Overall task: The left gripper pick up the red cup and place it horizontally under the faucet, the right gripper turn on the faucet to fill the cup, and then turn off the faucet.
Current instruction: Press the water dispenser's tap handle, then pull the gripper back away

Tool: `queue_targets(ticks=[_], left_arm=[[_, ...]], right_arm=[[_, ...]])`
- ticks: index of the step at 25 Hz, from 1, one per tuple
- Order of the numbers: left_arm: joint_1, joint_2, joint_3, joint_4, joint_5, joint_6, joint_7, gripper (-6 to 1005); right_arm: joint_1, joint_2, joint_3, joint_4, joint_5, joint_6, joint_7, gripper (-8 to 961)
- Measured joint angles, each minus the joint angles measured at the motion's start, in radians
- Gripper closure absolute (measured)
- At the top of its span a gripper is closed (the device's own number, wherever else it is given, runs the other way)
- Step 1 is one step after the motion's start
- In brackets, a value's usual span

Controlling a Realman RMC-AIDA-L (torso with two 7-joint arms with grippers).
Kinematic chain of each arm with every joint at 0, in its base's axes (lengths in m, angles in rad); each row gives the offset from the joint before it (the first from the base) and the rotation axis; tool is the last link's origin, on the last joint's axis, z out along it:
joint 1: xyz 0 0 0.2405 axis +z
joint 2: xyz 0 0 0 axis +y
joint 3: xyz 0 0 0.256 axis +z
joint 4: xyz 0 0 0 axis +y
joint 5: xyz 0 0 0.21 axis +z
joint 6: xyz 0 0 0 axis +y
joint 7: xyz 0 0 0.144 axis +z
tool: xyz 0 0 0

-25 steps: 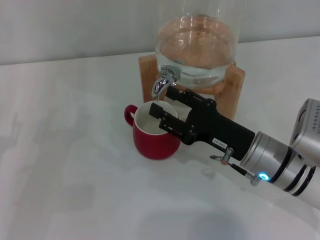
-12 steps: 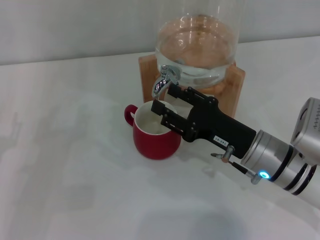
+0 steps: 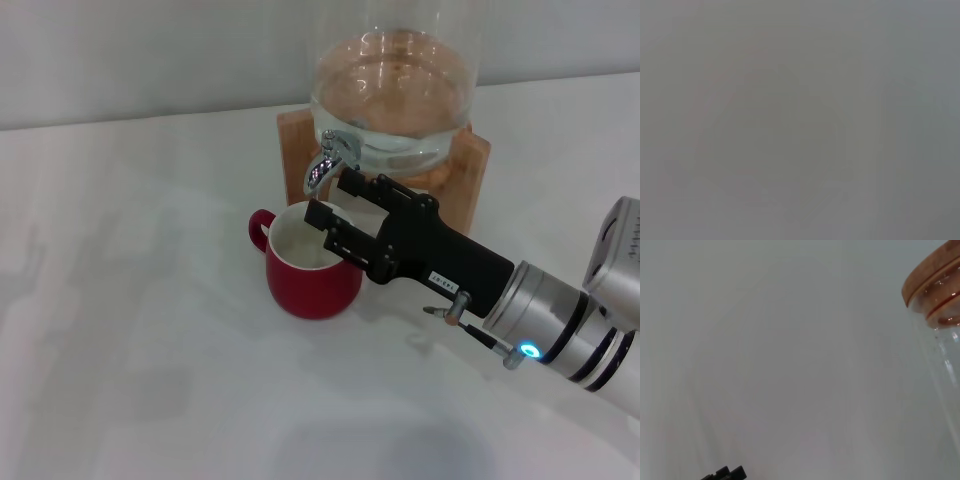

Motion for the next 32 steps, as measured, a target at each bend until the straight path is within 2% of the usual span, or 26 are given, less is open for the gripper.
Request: queue_targets(ticks=[32], left_arm=[[0.0,0.0,0.0,-0.001,0.009,0.0,0.0,250]], right_arm=[[-0.014,-0.002,0.037,-0.004,0.0,-0.002,0.0,294]])
